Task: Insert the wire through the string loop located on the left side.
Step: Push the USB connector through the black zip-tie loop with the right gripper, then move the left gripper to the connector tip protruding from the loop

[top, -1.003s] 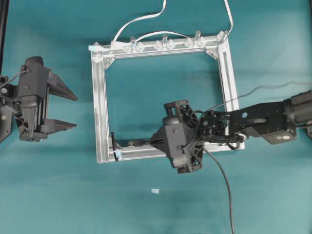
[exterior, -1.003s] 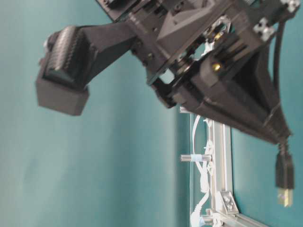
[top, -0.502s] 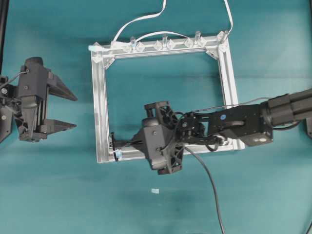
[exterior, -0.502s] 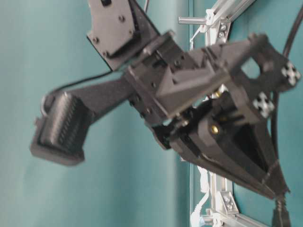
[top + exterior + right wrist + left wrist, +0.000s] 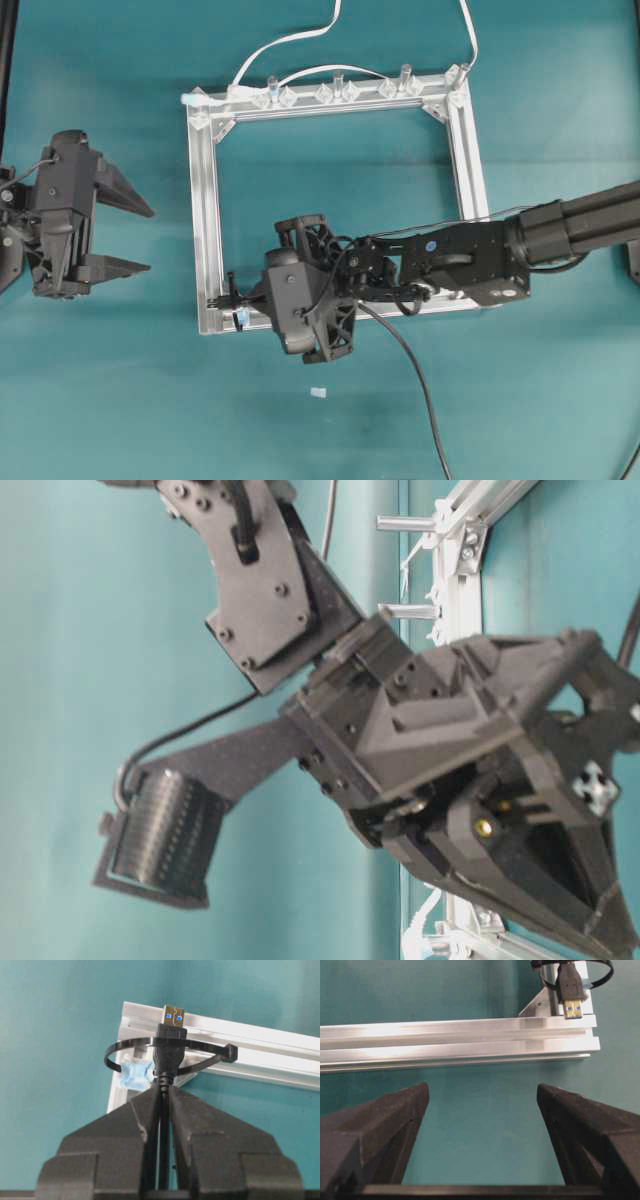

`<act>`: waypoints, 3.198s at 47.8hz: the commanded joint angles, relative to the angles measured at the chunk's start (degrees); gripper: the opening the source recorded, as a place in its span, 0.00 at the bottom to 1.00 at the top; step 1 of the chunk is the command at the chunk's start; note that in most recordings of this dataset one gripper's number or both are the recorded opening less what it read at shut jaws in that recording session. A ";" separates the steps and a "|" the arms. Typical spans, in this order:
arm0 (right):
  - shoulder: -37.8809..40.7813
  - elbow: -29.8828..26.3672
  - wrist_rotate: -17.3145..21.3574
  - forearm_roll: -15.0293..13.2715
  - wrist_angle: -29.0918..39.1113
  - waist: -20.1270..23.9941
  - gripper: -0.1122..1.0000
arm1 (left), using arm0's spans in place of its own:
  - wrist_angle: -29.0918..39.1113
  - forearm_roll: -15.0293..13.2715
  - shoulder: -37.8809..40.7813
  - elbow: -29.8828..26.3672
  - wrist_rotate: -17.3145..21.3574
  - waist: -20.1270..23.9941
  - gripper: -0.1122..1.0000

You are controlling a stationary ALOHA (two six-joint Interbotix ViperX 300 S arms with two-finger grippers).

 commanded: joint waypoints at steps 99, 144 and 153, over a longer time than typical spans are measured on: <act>-0.09 -3.16 -0.18 -0.18 0.26 -0.35 0.19 | -0.53 -0.09 0.35 -0.97 -5.98 -14.06 0.91; -0.09 -3.43 -0.18 -0.26 0.44 -0.35 0.19 | -12.39 0.09 22.68 -10.28 -5.71 -8.44 0.91; -0.09 -3.43 -0.18 -0.26 0.35 -0.35 0.19 | -12.74 0.09 23.99 -11.16 -5.80 -8.53 0.91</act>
